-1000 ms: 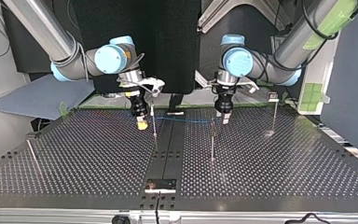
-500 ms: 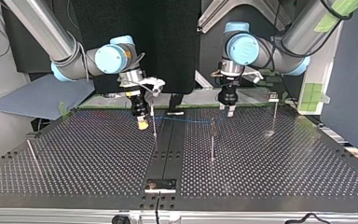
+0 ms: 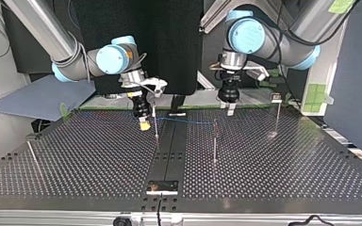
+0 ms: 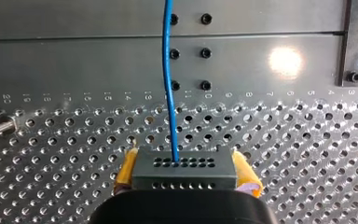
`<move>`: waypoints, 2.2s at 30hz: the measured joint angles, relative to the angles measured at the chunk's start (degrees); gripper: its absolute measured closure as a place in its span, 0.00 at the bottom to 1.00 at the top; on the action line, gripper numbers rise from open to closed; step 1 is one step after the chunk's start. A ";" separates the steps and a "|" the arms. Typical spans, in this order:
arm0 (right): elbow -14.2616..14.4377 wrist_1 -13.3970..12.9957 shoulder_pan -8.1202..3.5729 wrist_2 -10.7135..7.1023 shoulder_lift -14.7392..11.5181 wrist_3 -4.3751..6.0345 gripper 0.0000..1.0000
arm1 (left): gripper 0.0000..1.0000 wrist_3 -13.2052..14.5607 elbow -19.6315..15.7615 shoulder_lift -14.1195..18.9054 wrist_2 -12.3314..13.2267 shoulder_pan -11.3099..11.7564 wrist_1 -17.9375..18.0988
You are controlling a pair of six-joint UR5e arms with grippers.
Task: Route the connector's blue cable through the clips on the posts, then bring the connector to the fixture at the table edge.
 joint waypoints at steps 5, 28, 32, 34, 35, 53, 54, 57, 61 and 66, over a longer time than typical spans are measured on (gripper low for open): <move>0.02 0.18 0.03 0.00 0.01 0.01 1.00 | 0.00 2.48 -0.08 1.86 1.56 -1.00 0.05; 0.01 0.75 0.19 0.07 0.02 0.18 1.00 | 0.00 13.71 -0.07 -0.37 -0.35 -1.84 1.77; 0.01 0.79 0.20 0.07 0.02 0.19 1.00 | 0.00 15.11 -0.03 -0.37 -0.33 -1.86 2.17; 0.01 0.80 0.21 0.07 0.02 0.18 1.00 | 0.00 15.30 -0.05 -0.38 -0.38 -1.86 2.18; 0.01 0.80 0.21 0.07 0.02 0.19 1.00 | 0.00 15.37 -0.05 -0.38 -0.41 -1.87 2.17; 0.00 1.03 0.30 0.07 0.10 0.19 1.00 | 0.00 13.87 -0.07 -0.38 -0.38 -2.05 2.19; 0.00 1.03 0.30 0.07 0.11 0.18 1.00 | 0.00 13.68 -0.06 -0.38 -0.35 -2.13 2.31; 0.00 1.12 0.30 0.07 0.11 0.14 1.00 | 0.00 13.71 -0.04 -0.38 -0.58 -2.67 2.54; 0.01 1.38 0.30 0.16 0.11 0.10 1.00 | 0.00 13.92 0.02 -0.38 -1.80 -3.86 2.65; 0.03 1.65 0.26 0.23 0.16 0.03 1.00 | 0.00 13.78 0.46 -0.45 -4.13 -5.80 3.65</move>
